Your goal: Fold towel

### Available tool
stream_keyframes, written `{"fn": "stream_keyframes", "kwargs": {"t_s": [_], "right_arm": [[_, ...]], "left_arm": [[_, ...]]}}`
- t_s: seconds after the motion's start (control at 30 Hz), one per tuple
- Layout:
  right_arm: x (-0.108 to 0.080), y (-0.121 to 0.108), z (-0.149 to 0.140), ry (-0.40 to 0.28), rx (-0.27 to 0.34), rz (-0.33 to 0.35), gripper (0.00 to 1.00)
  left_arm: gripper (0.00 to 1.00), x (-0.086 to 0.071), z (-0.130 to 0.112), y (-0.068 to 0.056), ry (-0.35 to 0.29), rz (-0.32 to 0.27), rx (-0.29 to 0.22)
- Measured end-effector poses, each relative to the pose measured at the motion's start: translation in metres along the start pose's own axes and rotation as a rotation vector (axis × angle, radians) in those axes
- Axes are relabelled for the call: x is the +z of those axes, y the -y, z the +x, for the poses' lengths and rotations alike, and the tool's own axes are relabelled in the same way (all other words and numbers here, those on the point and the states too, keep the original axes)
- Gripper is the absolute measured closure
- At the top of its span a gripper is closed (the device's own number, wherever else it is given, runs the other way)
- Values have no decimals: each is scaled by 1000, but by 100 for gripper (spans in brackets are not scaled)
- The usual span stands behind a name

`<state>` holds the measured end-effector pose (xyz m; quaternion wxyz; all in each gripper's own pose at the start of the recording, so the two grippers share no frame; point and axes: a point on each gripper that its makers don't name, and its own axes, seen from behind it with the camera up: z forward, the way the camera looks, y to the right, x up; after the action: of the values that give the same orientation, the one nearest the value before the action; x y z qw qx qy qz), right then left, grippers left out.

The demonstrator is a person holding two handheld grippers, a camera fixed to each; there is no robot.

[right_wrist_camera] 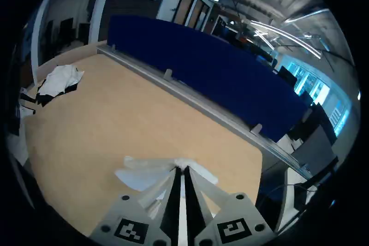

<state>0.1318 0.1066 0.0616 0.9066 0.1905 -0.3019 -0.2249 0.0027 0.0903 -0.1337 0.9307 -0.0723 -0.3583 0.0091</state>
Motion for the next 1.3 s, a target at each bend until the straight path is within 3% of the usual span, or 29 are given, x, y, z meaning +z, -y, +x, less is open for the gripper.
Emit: {"fn": "stream_keyframes", "kwargs": {"t_s": [0.37, 0.57, 0.97, 1.3], "right_arm": [[-2, -16, -20, 27, 8, -20, 95], [-11, -19, -45, 54, 22, -31, 95], [-43, -24, -127, 141, 118, -82, 95], [-52, -15, -198, 227, 201, -104, 95]], "left_arm": [[9, -2, -1, -6, 4, -2, 7], [9, -1, 0, -11, 6, -6, 16], [9, -1, -1, -17, 12, -16, 31], [9, -1, -3, -17, 19, -13, 42]]}}
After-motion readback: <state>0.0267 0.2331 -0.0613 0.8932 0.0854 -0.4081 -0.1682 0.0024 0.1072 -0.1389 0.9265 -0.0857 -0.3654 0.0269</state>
